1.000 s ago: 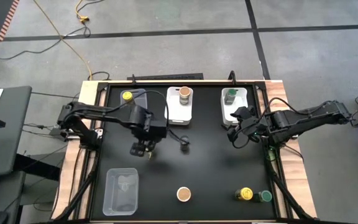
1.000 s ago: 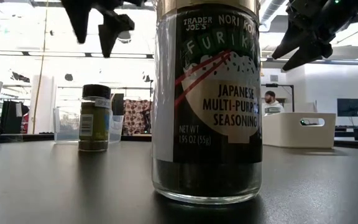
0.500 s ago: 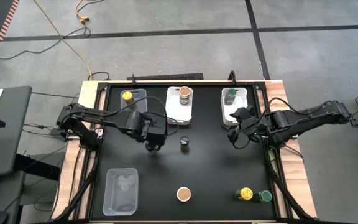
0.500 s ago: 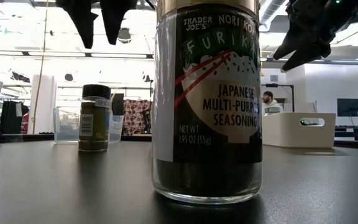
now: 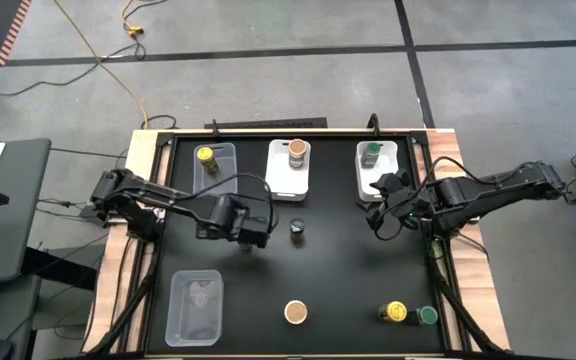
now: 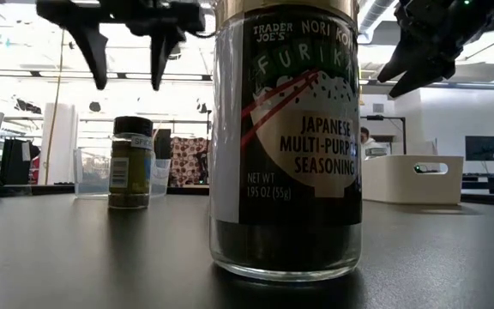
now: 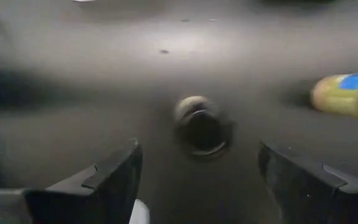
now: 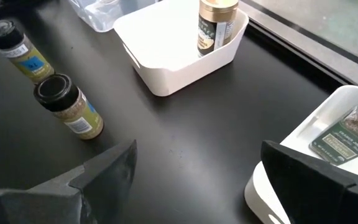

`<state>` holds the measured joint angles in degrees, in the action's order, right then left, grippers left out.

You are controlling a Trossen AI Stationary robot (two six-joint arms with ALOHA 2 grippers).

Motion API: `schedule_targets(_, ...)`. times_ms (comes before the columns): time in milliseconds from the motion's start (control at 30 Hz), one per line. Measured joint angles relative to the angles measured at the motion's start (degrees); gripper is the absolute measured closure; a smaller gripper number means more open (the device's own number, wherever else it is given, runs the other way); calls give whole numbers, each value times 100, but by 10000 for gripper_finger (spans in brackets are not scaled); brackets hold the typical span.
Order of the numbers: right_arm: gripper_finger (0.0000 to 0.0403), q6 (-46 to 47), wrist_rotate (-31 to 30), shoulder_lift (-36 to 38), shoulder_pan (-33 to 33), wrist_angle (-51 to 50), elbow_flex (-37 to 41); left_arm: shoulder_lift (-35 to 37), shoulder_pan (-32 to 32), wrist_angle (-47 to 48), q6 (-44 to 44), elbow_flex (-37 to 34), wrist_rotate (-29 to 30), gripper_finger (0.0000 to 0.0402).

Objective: Sort spices by type
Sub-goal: Put the left black spice bottle into the bottom transparent bin

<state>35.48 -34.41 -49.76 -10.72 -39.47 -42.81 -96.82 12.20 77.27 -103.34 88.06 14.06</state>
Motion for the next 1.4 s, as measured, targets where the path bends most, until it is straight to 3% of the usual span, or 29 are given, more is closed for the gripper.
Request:
schedule_targets(267,30,-17,0,2,0,1,0,13,-183,-910,-23,-502,-165,100)
schedule_targets(1033,30,-306,4,2,0,3,0,7,-381,-1489,-225,-1285,-505,101)
schedule_targets(1400,30,-304,7,2,-1,2,-2,9,-417,-1706,-194,-1442,-760,168)
